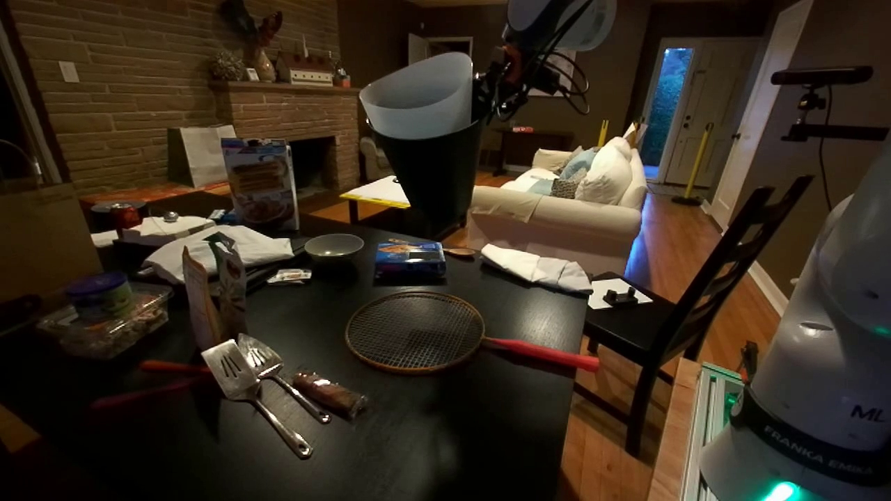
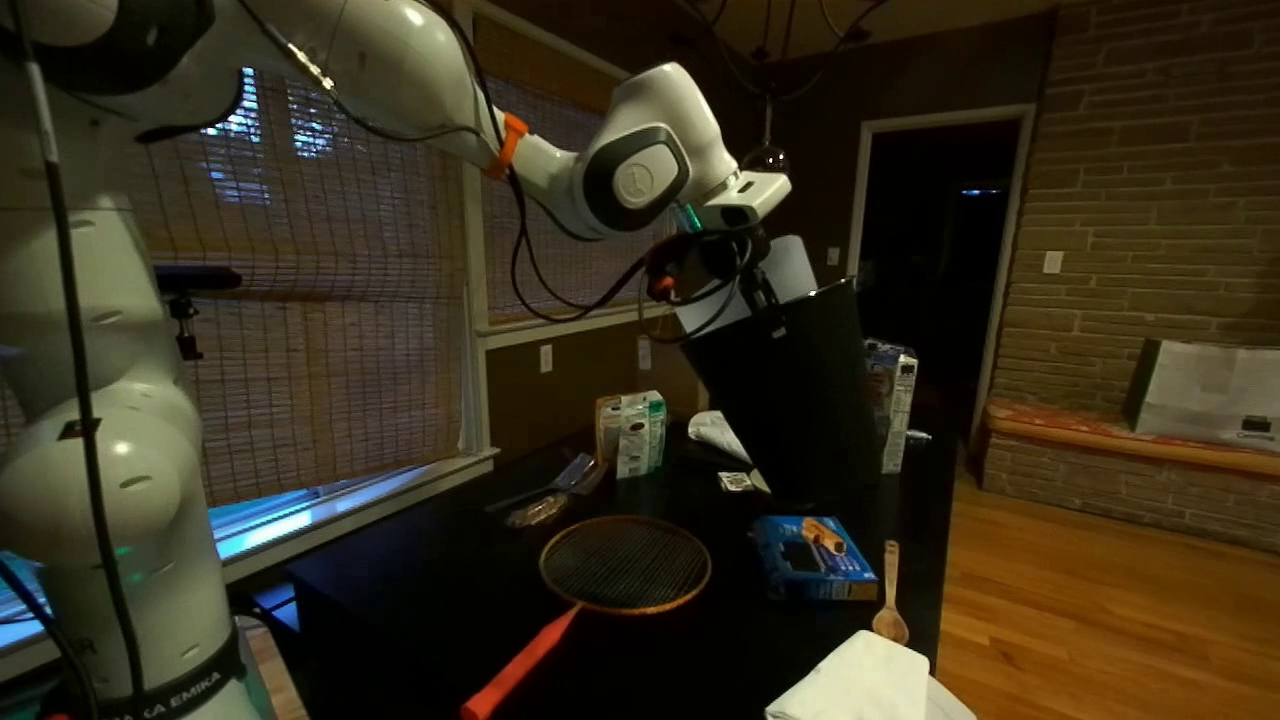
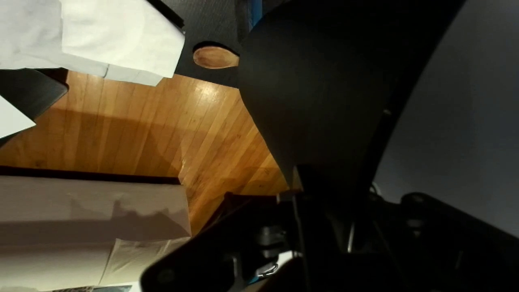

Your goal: Move the black bucket to the right

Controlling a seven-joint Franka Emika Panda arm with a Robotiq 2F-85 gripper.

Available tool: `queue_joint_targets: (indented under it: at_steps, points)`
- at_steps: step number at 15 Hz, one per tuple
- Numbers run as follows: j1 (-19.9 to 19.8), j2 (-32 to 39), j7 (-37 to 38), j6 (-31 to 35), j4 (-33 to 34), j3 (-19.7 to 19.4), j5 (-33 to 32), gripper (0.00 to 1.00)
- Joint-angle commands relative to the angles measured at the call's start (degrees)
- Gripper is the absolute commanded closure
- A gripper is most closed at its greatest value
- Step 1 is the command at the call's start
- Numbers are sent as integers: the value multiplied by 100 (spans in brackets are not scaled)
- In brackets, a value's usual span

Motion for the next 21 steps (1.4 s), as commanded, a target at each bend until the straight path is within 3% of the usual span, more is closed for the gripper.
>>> queue_joint_targets:
  at_steps: [1,8,14,21]
  points:
    - [-231,-31,-26,-92,-88,175,140,98]
    - [-654,-468,1168,-193,-740,116,-196,98]
    - [-994,-654,1497,-307,-1081,161,-84,98]
    - [-907,-626,1549,-54,-1743,406,-88,98]
